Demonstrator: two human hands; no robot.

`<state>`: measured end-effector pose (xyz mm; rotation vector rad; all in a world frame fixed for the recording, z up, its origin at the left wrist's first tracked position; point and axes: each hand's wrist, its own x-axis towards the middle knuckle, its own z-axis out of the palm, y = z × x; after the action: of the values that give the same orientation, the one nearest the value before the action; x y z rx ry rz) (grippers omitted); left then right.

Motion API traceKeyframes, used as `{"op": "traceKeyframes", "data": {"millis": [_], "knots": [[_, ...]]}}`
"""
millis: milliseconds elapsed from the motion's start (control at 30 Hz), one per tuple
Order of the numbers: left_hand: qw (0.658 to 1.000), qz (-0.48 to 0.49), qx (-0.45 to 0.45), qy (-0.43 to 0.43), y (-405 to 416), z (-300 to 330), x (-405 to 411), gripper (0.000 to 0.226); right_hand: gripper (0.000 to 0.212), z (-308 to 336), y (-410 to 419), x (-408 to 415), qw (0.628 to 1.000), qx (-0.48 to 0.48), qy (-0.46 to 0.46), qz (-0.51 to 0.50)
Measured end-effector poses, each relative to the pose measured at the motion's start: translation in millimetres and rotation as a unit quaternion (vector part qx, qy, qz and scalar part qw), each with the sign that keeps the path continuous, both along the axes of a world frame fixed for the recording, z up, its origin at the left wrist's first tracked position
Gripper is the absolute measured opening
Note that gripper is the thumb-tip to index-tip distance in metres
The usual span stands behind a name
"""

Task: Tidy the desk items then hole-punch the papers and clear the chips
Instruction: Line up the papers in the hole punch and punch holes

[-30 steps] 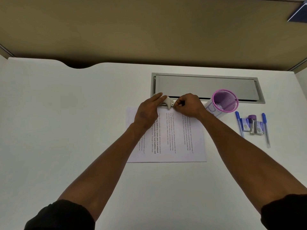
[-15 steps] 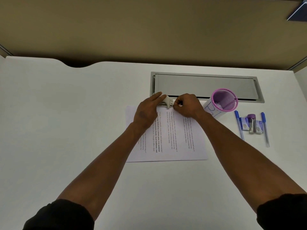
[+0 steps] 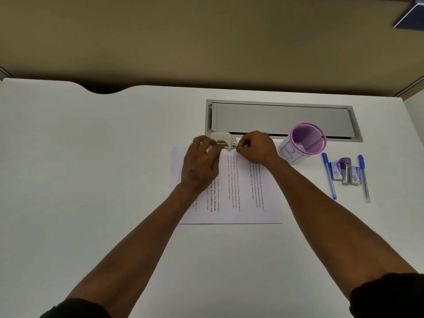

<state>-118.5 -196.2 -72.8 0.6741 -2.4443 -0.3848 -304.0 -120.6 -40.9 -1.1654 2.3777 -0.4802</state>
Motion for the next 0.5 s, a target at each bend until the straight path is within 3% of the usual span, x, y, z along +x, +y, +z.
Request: {"op": "traceKeyframes", "data": {"millis": [133,500], "knots": [[0.988,-0.117,-0.038,-0.096,18,-8,3,0.03,0.007,-2,-2,-3,1.0,0.001,-0.013,0.001],[0.983,-0.075,0.014,-0.169,26,-4,-3,0.046,0.013,-6,7,-4,0.998,-0.044,-0.043,-0.02]]}}
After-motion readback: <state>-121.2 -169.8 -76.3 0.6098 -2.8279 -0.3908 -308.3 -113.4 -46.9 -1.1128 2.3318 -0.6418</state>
